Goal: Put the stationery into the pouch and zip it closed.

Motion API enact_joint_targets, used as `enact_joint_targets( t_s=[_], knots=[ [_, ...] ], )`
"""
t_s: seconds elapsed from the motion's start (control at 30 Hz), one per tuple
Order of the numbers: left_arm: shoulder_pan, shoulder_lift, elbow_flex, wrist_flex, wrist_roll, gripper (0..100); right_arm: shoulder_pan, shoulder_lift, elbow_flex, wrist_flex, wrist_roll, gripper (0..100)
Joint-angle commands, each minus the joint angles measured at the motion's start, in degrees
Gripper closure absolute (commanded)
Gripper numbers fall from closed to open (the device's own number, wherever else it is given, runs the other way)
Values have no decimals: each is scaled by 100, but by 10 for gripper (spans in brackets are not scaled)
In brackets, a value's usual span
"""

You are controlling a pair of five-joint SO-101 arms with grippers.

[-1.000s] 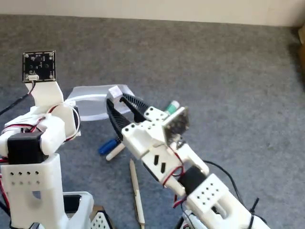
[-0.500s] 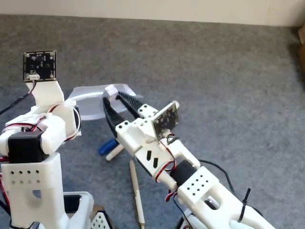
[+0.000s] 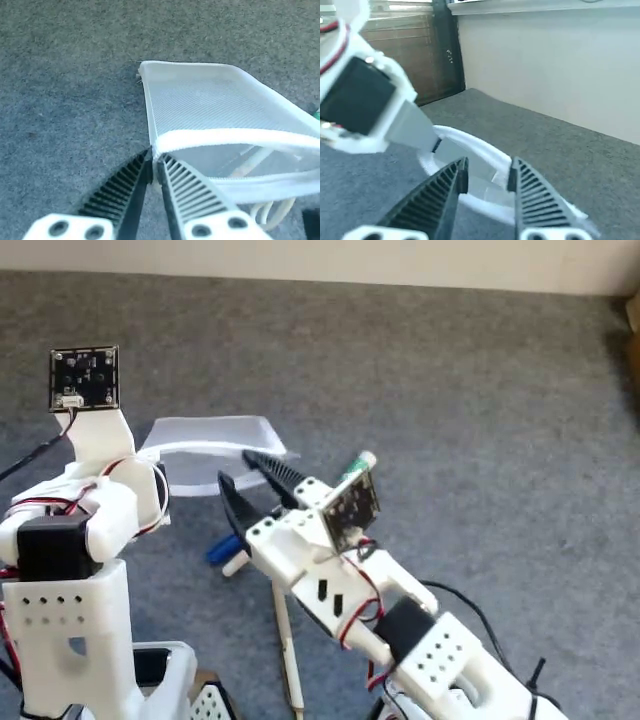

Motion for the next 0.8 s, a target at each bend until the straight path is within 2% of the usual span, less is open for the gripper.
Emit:
enact_joint_targets(
  t_s=[0.0, 0.17, 0.37, 0.57, 0.67, 0.77],
  knots=[
    [119, 40, -242, -18, 70, 993, -136, -541, -145, 576, 70, 915],
    [92, 40, -251, -35, 79, 993, -110, -831, -321, 1596, 44, 918],
    [92, 40, -251, -35, 79, 993, -251, -1112, -593, 3415, 26, 918],
    [84, 40, -251, -35, 79, 993, -1578, -1692, -391, 5033, 26, 915],
    [84, 40, -251, -35, 79, 993, -2053, -1930, 48, 5305, 53, 915],
    [84, 40, -251, -35, 79, 993, -2220, -2009, 673, 5235, 149, 914]
  ],
)
